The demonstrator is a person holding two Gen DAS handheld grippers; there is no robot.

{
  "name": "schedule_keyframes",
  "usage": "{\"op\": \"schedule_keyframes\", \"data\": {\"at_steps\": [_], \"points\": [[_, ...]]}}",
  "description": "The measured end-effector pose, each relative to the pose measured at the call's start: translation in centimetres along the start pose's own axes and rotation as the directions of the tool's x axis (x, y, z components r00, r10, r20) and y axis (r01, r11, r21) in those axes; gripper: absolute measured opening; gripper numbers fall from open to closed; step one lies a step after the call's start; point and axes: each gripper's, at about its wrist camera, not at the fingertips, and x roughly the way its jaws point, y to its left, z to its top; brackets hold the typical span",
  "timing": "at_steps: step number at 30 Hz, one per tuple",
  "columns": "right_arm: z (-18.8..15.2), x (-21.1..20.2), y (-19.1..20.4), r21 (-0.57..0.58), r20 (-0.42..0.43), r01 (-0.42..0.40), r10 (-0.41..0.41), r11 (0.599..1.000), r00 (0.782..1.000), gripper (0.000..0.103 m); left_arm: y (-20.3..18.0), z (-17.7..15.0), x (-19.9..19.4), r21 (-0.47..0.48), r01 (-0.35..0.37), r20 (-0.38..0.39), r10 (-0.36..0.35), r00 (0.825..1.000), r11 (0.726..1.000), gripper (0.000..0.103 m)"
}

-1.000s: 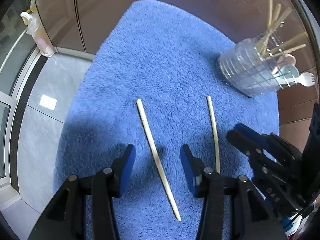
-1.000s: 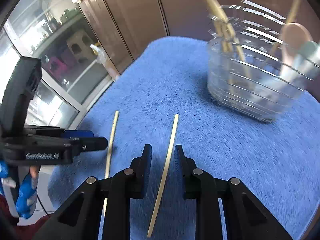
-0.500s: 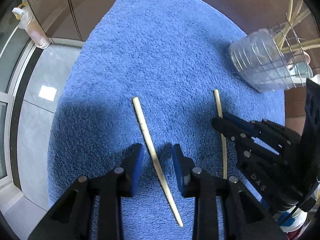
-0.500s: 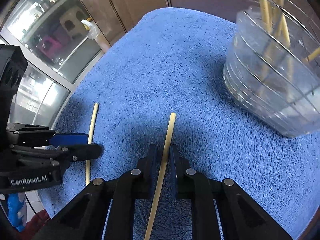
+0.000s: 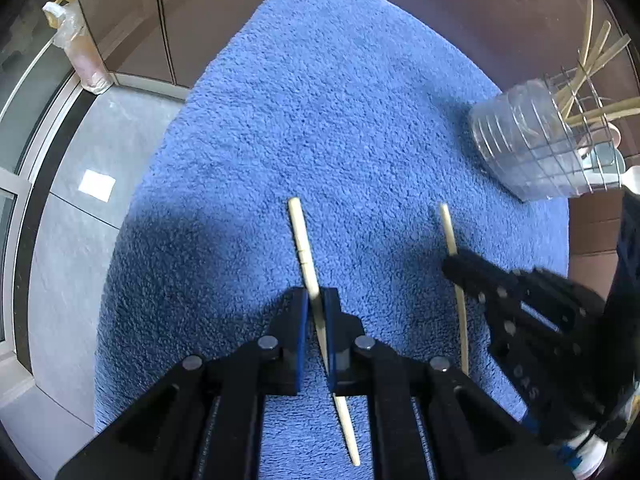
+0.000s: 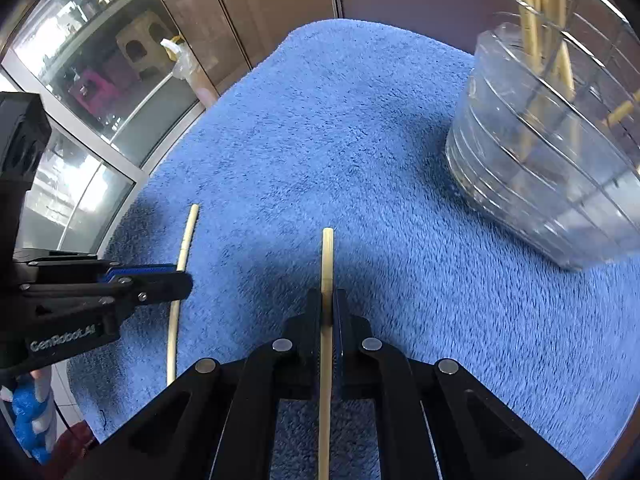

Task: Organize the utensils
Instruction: 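Grasp a chopstick with the left tool while the right tool grasps the last one, then lift both held chopsticks up toward the holder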

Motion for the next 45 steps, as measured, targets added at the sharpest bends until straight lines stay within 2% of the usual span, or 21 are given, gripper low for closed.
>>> {"op": "schedule_keyframes", "data": {"at_steps": [6,9,12,15,17,20,24,25,26,28,29,32,33,34,35,37,40,45], "points": [[-2.5,-3.3,0.7,0.006,0.091,-0.017,0.017,1.0,0.996,0.005,0.3,-1.4,-2.1,0.01,0.024,0.083,-0.025,0.996,1.0,0.007],[-3.8,-5.5,0.8,0.024,0.162,-0.029,0.025,0.999,0.986,0.005,-0.3,-2.9,-4.4,0.045,0.035,0.165,-0.042,0.985,0.998,0.006],[-5.7,-8.1,0.9,0.039,0.251,-0.049,0.038,0.998,0.967,0.005,-1.1,-4.2,-6.4,0.084,0.036,0.243,-0.056,0.968,0.996,0.006],[-7.8,-10.7,1.4,0.039,0.346,-0.062,0.045,0.997,0.937,0.005,-2.1,-6.2,-9.1,0.135,0.038,0.341,-0.083,0.936,0.99,0.005],[-9.4,-12.5,1.5,0.035,0.415,-0.073,0.052,0.997,0.909,0.005,-2.8,-7.1,-10.6,0.158,0.044,0.388,-0.103,0.916,0.986,0.005],[-11.1,-14.9,1.4,0.038,0.499,-0.062,0.035,0.997,0.866,0.005,-4.3,-8.2,-12.9,0.197,0.059,0.46,-0.145,0.876,0.979,0.005],[-12.2,-18.1,0.3,0.059,0.603,-0.054,0.007,0.997,0.798,0.005,-6.3,-8.6,-15.0,0.241,0.066,0.526,-0.187,0.83,0.968,0.005],[-12.2,-19.0,-0.2,0.066,0.635,-0.058,0.002,0.996,0.773,0.005,-7.0,-8.5,-15.8,0.254,0.065,0.546,-0.198,0.814,0.965,0.005],[-12.1,-19.6,-0.4,0.072,0.654,-0.057,-0.004,0.996,0.757,0.005,-7.4,-8.4,-16.3,0.264,0.065,0.557,-0.207,0.804,0.962,0.005],[-11.5,-21.0,-1.1,0.079,0.694,-0.048,-0.02,0.996,0.719,0.005,-8.2,-7.7,-17.0,0.285,0.057,0.565,-0.216,0.796,0.957,0.005],[-11.2,-21.3,-1.3,0.08,0.702,-0.049,-0.021,0.996,0.712,0.005,-8.5,-7.4,-17.0,0.289,0.052,0.559,-0.213,0.801,0.956,0.005],[-10.3,-21.5,-1.9,0.067,0.699,-0.061,-0.003,0.996,0.715,0.005,-8.0,-6.3,-15.6,0.277,0.041,0.499,-0.18,0.847,0.96,0.005],[-10.3,-21.2,-2.0,0.063,0.695,-0.067,0.004,0.996,0.719,0.005,-7.4,-6.1,-14.7,0.263,0.027,0.471,-0.153,0.869,0.964,0.005],[-10.1,-20.8,-2.1,0.059,0.689,-0.075,0.014,0.995,0.724,0.005,-6.6,-5.6,-13.3,0.241,0.016,0.425,-0.12,0.897,0.97,0.005],[-10.1,-20.3,-2.2,0.056,0.684,-0.084,0.023,0.995,0.729,0.005,-6.0,-5.5,-12.6,0.232,0.015,0.397,-0.109,0.911,0.973,0.005],[-10.0,-18.9,-2.3,0.054,0.671,-0.104,0.041,0.993,0.74,0.005,-4.8,-4.7,-10.1,0.191,-0.005,0.307,-0.055,0.95,0.982,0.005],[-9.7,-17.3,-2.4,0.051,0.654,-0.135,0.069,0.99,0.754,0.005,-3.9,-3.8,-7.5,0.168,0.011,0.209,-0.046,0.977,0.986,0.007],[-10.6,-16.0,-2.5,0.05,0.643,-0.158,0.09,0.986,0.76,0.005,-3.2,-2.6,-3.9,0.133,0.016,0.09,-0.028,0.996,0.991,0.007]]}}
